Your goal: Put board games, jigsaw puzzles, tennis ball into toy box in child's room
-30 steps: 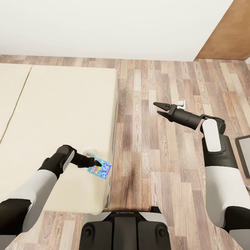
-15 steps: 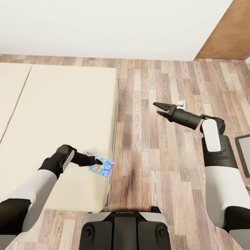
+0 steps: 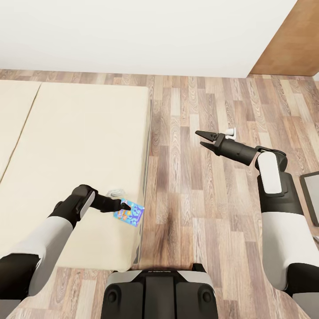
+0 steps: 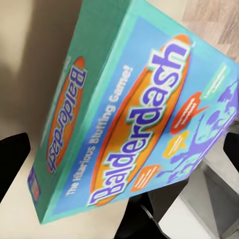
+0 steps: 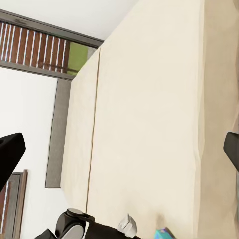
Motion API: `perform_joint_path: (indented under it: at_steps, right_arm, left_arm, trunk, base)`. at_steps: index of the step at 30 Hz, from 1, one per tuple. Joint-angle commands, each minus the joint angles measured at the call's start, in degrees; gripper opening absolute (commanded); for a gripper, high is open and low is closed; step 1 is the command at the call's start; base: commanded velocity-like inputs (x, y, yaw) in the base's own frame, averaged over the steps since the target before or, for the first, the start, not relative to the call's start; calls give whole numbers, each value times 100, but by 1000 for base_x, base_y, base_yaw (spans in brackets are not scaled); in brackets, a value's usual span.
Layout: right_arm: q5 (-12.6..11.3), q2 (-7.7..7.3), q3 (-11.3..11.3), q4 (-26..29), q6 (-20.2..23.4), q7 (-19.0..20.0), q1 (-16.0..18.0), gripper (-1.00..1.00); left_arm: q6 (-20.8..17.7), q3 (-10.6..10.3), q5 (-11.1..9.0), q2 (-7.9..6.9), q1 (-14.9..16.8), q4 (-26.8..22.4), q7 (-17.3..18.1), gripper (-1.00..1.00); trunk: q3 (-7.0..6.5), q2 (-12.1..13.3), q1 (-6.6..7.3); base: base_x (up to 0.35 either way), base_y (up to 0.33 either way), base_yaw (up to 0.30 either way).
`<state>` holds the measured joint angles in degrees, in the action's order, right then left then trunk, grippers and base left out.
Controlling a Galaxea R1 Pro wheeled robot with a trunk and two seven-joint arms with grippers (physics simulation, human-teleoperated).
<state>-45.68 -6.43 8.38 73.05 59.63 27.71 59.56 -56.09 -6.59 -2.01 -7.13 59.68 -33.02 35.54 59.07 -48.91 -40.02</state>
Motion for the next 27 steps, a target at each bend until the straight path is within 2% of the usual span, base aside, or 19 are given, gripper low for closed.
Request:
perform_joint_path:
  at_steps: [1,15,18,23,27]
  right_arm:
    - [51,1,11,-1,23,56,4,100]
    - [51,1,17,-1,23,58,4,100]
    - [51,1,14,-1,23,57,5,100]
    - [51,1,7,-1,23,55,6,100]
    - [51,1,12,-1,23,56,5,100]
  left_arm:
    - [-7,-35,43,-8,0,-2,-8,100]
    - [-11,-35,43,-15,0,-17,-3,100]
    - [-38,-35,43,-34,0,-157,10,100]
    - [-71,-27,22,-203,0,-340,191,100]
    - [-77,-24,24,-357,3,-398,639,100]
  trunk:
    - [4,-3,-1]
    - [-23,-3,-1]
    - [-24,-3,-1]
    - [-25,-3,-1]
    - [-25,-3,-1]
  base:
    - [0,0,0]
    - [0,0,0]
    - [0,0,0]
    - [0,0,0]
    - [0,0,0]
